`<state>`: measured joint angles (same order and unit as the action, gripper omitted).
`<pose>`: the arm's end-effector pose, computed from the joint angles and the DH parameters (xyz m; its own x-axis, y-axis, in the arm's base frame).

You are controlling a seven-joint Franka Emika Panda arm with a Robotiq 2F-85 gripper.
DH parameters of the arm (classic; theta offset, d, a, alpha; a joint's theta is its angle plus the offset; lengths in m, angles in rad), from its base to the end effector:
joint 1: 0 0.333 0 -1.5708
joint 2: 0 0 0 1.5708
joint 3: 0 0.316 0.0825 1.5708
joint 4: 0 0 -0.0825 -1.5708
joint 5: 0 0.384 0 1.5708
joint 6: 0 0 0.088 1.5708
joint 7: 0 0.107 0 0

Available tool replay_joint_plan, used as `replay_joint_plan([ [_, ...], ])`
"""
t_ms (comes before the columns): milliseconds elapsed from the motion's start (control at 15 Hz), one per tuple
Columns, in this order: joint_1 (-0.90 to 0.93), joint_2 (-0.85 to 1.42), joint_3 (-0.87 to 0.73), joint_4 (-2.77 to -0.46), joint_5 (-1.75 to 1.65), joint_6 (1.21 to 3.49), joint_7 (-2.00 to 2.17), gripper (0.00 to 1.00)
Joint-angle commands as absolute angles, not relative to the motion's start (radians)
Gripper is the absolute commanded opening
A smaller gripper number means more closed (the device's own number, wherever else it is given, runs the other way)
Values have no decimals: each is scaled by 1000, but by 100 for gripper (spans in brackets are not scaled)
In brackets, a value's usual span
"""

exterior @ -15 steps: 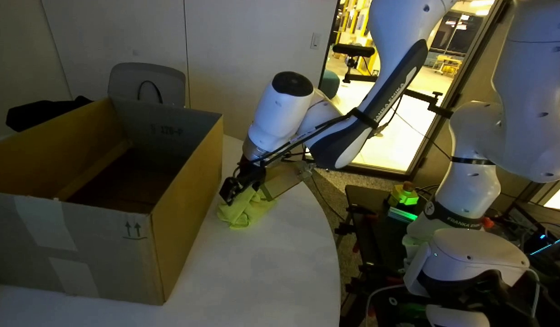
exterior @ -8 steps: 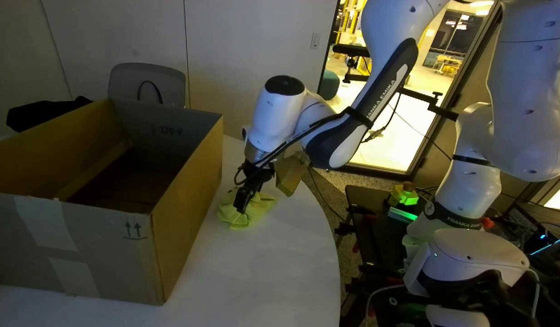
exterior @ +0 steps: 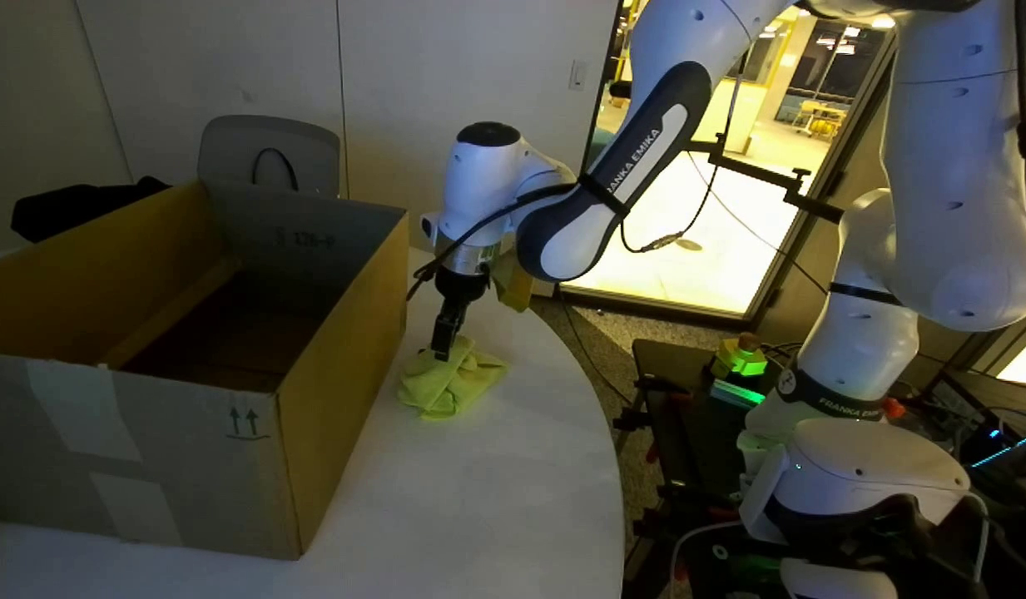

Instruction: Put the marker on the yellow cloth then fold up the cloth and put it into the box

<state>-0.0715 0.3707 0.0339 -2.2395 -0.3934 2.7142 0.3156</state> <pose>0.5536 -0.0069 0.2100 0.9920 0.0038 0.1262 -0.0154 -0.9884 0.1512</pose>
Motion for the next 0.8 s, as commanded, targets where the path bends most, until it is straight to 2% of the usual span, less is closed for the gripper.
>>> replay_joint_plan([
  [0, -34, 419, 1, -2175, -290, 2693, 175, 100],
  [733, -25, 494, 2, -2151, -145, 2673, 67, 100],
])
